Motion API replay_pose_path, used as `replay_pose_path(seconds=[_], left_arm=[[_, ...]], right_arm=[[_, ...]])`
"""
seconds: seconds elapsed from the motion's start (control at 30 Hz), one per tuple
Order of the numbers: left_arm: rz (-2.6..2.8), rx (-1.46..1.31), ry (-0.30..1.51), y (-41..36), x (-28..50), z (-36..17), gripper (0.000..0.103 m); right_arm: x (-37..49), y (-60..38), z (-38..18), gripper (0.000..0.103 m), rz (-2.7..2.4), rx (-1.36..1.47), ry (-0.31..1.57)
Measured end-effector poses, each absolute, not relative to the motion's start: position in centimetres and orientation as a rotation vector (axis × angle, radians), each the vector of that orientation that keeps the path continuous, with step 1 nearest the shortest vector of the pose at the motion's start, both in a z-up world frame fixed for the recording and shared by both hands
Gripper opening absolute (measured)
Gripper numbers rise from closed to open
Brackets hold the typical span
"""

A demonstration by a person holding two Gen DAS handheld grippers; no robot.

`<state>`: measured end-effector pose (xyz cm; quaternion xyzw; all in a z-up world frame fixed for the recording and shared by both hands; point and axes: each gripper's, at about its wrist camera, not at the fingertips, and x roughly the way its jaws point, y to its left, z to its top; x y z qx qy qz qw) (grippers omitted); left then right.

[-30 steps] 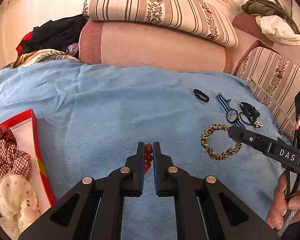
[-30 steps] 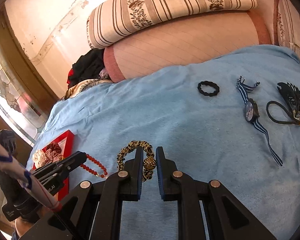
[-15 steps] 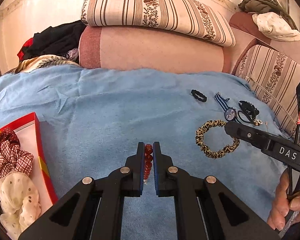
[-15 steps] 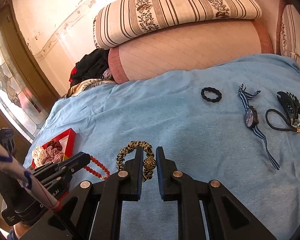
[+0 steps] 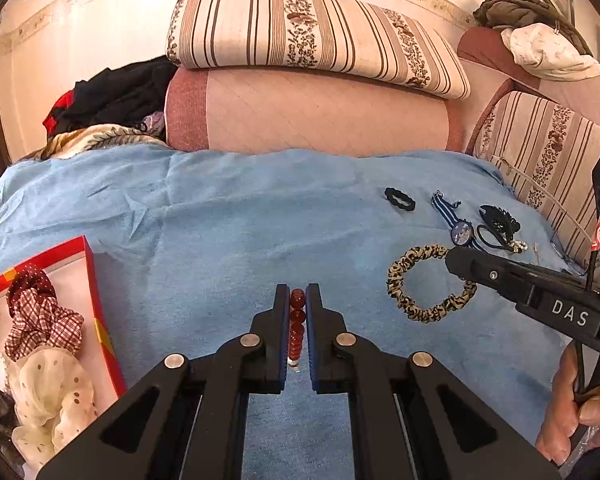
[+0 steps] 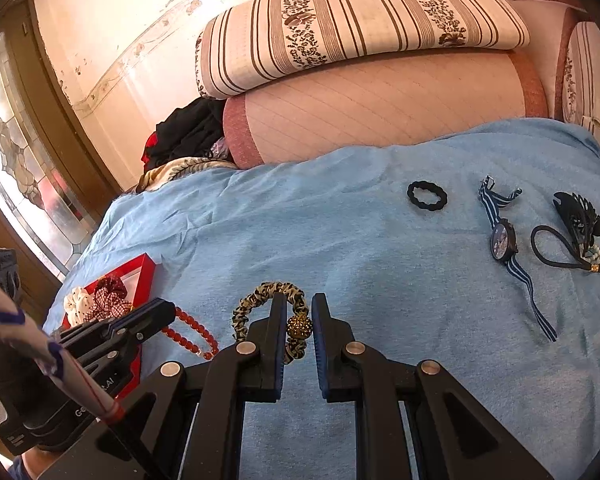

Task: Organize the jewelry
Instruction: 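Lift the bracelet and hair tie and carry both over the box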

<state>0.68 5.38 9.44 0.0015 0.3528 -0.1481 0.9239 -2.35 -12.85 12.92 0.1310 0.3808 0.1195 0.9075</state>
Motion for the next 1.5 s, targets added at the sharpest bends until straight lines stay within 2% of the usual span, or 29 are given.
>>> replay_pose_path(seconds=[0.53, 0.87, 1.5], left_arm=[[-0.297, 0.018, 0.653, 6.3, -0.9, 11.7, 0.007], [-0.291, 0.006, 0.62, 7.7, -1.7, 12.9, 0.007], [-0.225, -0.048, 0.547, 13.1, -3.2, 15.4, 0.007]], right_arm=[[-4.7, -10.3, 14.5, 0.013, 0.228, 0.239, 0.75], [-5.5, -10.0, 14.3, 0.013, 0.198, 0.282, 0.792], [-5.8, -4.1, 17.5, 0.013, 0.254, 0.187, 0.769]])
